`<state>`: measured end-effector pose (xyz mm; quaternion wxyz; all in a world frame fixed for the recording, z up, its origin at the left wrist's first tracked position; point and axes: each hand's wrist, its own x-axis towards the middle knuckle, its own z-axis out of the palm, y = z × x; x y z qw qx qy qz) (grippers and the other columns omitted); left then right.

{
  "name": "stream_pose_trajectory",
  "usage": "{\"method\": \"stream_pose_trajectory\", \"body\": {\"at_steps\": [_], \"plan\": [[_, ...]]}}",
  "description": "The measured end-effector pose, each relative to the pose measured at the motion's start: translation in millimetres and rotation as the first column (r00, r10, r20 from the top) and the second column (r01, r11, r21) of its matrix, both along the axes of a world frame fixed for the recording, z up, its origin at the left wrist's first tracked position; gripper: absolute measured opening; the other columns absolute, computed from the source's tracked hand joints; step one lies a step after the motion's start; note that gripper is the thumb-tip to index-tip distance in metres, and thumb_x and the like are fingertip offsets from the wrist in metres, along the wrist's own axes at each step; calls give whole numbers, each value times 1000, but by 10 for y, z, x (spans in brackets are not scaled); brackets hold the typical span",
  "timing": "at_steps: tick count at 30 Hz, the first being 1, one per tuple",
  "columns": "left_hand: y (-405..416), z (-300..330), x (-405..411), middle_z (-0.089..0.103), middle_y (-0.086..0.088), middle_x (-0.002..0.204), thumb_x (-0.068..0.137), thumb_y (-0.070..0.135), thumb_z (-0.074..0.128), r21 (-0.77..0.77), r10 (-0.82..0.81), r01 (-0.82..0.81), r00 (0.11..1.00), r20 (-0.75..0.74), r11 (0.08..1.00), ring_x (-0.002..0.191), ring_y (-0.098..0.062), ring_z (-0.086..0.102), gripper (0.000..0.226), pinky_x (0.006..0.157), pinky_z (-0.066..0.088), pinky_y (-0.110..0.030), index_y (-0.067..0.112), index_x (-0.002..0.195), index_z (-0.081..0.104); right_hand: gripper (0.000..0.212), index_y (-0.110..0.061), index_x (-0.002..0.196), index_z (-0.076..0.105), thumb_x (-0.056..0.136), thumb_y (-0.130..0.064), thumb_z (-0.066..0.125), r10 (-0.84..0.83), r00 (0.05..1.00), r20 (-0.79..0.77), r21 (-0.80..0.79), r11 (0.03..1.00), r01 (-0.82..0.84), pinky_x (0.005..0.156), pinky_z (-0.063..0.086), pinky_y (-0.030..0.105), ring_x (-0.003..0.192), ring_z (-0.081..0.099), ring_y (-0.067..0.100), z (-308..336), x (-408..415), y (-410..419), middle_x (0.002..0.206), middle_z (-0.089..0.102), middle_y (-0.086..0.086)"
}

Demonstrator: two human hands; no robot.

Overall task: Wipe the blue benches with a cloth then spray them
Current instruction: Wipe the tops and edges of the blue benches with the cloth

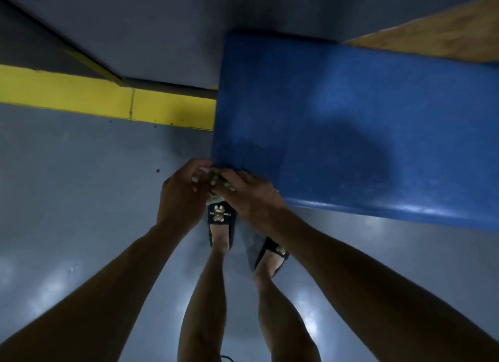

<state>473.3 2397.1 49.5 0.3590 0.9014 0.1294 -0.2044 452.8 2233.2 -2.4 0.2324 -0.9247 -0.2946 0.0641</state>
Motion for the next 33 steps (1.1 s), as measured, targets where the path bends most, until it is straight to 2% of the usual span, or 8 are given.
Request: {"method": "stream_pose_trajectory", "body": {"at_steps": [5,9,11,15,17,27,30,33], "plan": [[-417,-51,-98,70,9,101,94,11,58,-52,-99,103,992,82,993,85,1,62,24,69,39,0,23,114,67,33,-22,112,66,86,-7,50,-151,988,-25,-60,987,149,64,58,35,85,64,24,81,-395,-879,113,62,5],[-703,-55,-101,68,11,100,96,13,56,-28,-169,172,982,80,985,90,-2,62,22,72,38,2,24,112,68,29,-21,108,62,82,-8,63,-465,881,-83,-150,880,450,48,45,28,68,61,30,182,-710,-1779,114,56,8],[-809,-35,-99,67,12,100,97,13,56,-10,-194,196,977,85,981,92,-1,61,22,73,38,2,25,111,67,31,-16,110,61,81,-7,65,-692,719,-63,-185,716,673,54,39,26,68,60,35,216,-780,-2193,116,52,11],[-924,-24,-115,67,12,101,97,13,56,6,-202,202,978,60,979,92,-1,60,23,72,37,3,24,113,67,33,-20,114,55,82,-15,59,-983,177,-42,-203,182,962,65,37,36,83,56,41,191,-659,-2574,116,46,9],[-954,-30,-133,67,9,101,96,12,55,14,-217,217,975,49,976,89,0,60,25,72,37,2,24,116,66,36,-20,120,56,84,-15,56,-993,109,-39,-176,115,978,65,36,36,86,56,40,158,-602,-2388,115,47,10],[-902,31,-54,71,1,117,98,10,53,84,-409,410,912,-33,908,105,-21,67,35,83,42,-20,20,129,64,50,-21,126,56,79,-7,60,-607,746,-273,-96,789,607,65,57,40,95,61,33,188,-513,-777,128,52,7],[-860,16,-34,70,1,121,99,12,52,63,-418,421,907,-56,905,111,-20,65,33,88,45,-23,22,129,64,49,-24,120,62,73,-11,69,-463,874,-150,-129,885,447,55,52,33,81,61,28,226,-508,-1072,118,59,2],[-836,14,-29,68,5,124,101,15,50,36,-415,421,903,-107,906,114,-16,63,34,92,44,-23,24,130,63,39,-26,113,63,76,-15,61,-526,849,-40,-173,841,513,53,51,32,79,62,29,208,-560,-1650,113,62,2]]}}
